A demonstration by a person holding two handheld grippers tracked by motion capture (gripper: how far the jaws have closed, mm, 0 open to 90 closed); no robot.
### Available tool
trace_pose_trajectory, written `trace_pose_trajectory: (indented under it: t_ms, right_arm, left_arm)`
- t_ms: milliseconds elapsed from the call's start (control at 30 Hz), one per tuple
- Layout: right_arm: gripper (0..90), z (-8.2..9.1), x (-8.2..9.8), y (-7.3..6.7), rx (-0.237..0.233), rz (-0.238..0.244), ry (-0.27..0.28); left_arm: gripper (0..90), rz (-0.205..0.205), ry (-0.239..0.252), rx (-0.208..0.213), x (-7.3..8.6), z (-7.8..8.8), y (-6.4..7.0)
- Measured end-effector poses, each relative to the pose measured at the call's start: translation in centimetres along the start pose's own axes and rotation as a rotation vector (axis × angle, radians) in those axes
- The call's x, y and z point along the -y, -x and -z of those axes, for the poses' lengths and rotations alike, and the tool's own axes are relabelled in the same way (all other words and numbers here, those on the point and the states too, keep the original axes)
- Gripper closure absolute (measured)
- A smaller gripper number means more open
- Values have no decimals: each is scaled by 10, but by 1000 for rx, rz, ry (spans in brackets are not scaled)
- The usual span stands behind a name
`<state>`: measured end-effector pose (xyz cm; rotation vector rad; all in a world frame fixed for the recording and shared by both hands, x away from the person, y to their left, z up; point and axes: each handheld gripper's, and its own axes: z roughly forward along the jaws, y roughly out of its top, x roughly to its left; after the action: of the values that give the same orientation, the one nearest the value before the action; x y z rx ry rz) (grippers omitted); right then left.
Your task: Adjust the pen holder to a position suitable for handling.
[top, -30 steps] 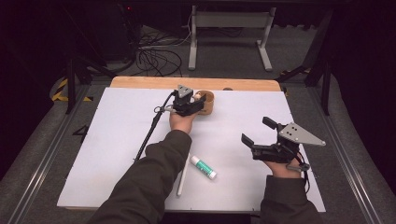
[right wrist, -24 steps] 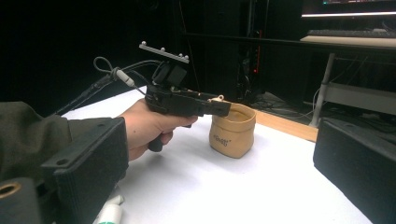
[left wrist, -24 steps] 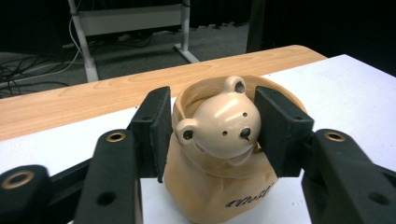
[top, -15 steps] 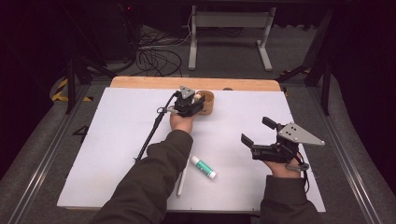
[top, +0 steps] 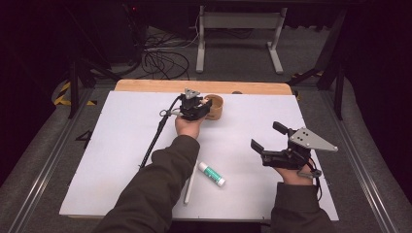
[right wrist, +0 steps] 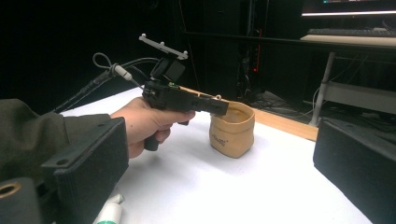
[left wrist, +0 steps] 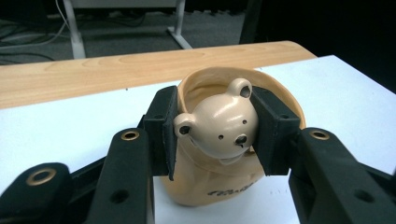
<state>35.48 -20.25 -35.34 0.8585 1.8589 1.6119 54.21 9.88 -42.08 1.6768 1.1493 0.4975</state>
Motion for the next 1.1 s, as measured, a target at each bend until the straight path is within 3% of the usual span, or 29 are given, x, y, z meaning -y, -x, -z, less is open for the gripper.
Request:
trace_pose_trajectory:
  t_ms: [200, 300, 533, 767, 867, 1100]
  right_arm:
    - [42, -1, 0, -1, -2, 1, -4]
    - [41, -2, 1, -1, -4, 0, -6]
    - [42, -5, 1, -4, -9, 9, -12]
    - [41, -8, 1, -9, -20, 14, -20]
    - [41, -10, 1, -11, -23, 16, -27]
    - [41, -13, 2, -13, -30, 27, -41]
  left_arm:
    - [563, 19, -61, 9, -4, 11, -5]
    - [563, 9, -92, 10, -4, 20, -5]
    - [562, 1, -154, 68, 5, 49, -3]
    - [563, -7, -191, 81, 14, 80, -6]
    - [563, -5, -207, 110, 20, 92, -7]
    - [562, -14, -216, 129, 30, 112, -8]
